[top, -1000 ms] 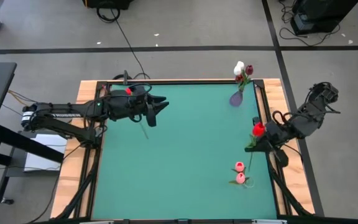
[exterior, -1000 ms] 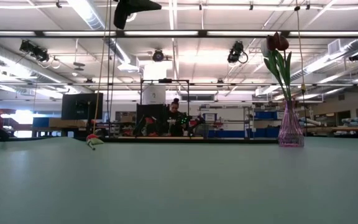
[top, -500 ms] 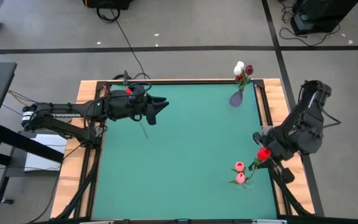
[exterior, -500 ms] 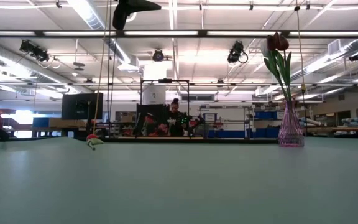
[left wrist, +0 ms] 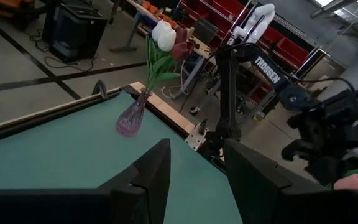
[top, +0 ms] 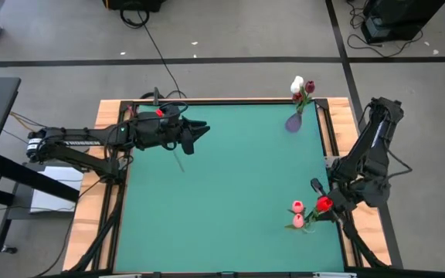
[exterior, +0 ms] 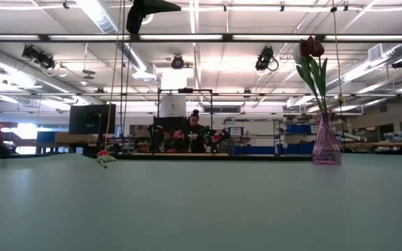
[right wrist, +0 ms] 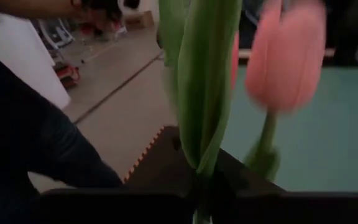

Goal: Sort flowers into vase by color
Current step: Put the right red flower into the transparent vase

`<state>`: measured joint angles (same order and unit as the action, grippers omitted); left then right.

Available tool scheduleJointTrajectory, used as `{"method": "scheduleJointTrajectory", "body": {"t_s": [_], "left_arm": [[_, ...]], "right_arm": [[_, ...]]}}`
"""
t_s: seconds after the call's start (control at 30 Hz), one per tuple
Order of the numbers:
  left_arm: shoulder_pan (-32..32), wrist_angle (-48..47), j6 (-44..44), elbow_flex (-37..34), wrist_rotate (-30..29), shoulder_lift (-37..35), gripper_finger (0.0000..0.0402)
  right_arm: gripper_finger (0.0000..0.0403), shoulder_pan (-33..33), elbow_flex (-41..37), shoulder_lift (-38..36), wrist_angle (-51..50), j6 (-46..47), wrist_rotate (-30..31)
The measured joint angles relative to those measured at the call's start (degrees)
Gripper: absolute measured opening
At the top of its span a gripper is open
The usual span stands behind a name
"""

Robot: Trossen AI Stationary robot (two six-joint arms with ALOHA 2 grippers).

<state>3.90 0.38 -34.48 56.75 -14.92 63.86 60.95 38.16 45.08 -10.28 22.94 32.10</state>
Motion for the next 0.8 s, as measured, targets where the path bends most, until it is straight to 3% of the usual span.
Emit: {"method": "scheduleJointTrajectory", "body": {"t_s": [0.27,0.47,0.67,0.8], "left_arm": [[0.0,0.0,-0.9,0.0,0.0,0.0,0.0155],[0.0,0.0,-1.0,0.0,0.0,0.0,0.0155],[0.0,0.0,-1.0,0.0,0.0,0.0,0.0155],[0.0,0.0,-1.0,0.0,0.0,0.0,0.0155]], "right_arm": [[0.0108,1.0,-4.1,0.1,0.0,6.8,0.4],[0.0164,1.0,-3.5,-0.7,1.3,9.1,-2.7],[0.0177,1.0,-1.1,-3.0,0.3,13.3,-9.0],[0.0177,1.0,1.2,-3.8,-8.2,18.3,-9.7]]}}
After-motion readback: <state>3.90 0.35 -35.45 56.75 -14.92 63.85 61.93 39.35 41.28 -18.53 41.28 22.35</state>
